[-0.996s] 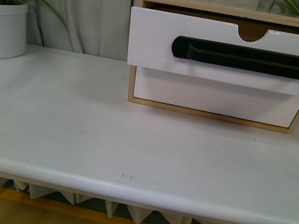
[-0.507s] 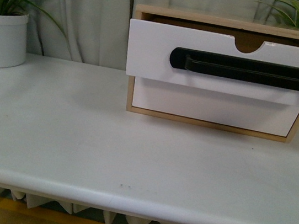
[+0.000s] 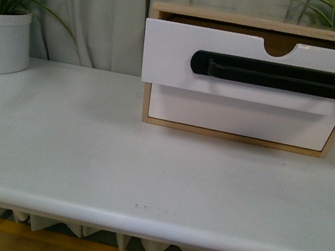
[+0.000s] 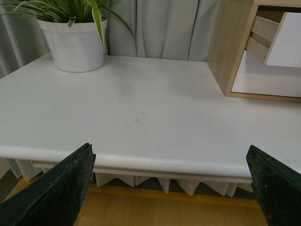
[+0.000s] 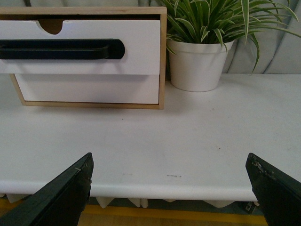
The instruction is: Close drawer sideways
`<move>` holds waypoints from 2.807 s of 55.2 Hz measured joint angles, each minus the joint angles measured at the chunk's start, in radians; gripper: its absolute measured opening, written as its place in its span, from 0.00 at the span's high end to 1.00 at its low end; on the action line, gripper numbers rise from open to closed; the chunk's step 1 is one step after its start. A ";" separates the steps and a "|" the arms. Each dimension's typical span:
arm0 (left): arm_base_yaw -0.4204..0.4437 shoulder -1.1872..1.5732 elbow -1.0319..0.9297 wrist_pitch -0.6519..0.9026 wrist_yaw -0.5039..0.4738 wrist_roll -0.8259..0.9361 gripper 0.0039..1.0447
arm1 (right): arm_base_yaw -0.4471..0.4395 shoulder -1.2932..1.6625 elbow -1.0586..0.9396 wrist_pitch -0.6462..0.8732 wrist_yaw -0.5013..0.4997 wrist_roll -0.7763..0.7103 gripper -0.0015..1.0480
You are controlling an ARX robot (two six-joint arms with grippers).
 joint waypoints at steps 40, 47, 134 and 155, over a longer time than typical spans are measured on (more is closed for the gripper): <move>-0.223 0.504 0.121 0.507 -0.161 1.194 0.06 | -0.121 0.566 0.411 -0.091 -0.180 -0.396 0.09; -0.217 0.702 0.183 0.636 -0.008 1.417 0.06 | -0.117 0.675 0.509 -0.096 -0.176 -0.655 0.09; -0.486 1.648 0.993 0.669 0.065 1.776 0.06 | -0.010 1.355 1.095 -0.142 -0.201 -1.032 0.09; -0.468 1.716 1.080 0.645 0.091 1.783 0.06 | -0.033 1.449 1.153 -0.103 -0.126 -1.040 0.09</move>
